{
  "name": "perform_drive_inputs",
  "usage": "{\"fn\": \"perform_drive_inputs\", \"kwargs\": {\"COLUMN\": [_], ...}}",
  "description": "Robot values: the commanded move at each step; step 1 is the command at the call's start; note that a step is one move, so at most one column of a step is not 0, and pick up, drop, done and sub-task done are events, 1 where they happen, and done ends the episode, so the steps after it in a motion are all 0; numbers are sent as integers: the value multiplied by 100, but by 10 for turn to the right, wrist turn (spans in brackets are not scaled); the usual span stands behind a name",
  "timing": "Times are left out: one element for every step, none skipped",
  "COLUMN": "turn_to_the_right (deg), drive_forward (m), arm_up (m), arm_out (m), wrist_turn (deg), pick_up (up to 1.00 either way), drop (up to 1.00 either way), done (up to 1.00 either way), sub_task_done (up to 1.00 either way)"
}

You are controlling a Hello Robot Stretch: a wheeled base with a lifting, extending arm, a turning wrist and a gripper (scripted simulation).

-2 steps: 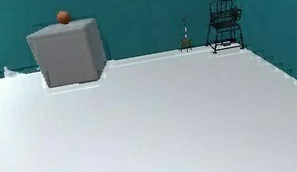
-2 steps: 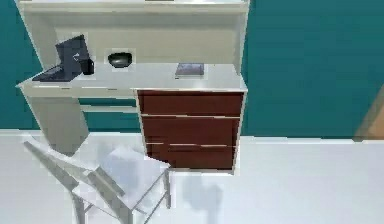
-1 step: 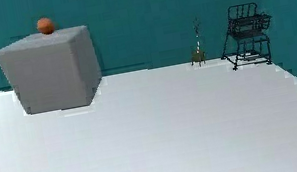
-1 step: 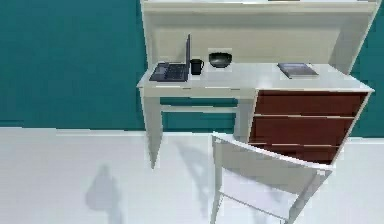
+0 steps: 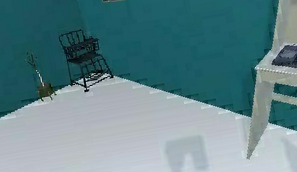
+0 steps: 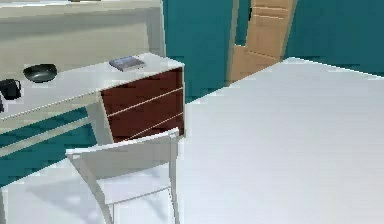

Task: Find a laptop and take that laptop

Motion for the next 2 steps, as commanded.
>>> {"fn": "perform_drive_inputs", "kwargs": {"turn_to_the_right": [90, 0], "drive_forward": [0, 60], "arm_up": [0, 0], "arm_out": [0, 0], "wrist_turn": [0, 0], "pick_up": [0, 0], "drop": [0, 0], "done": [0, 0], "sub_task_done": [0, 0]}}
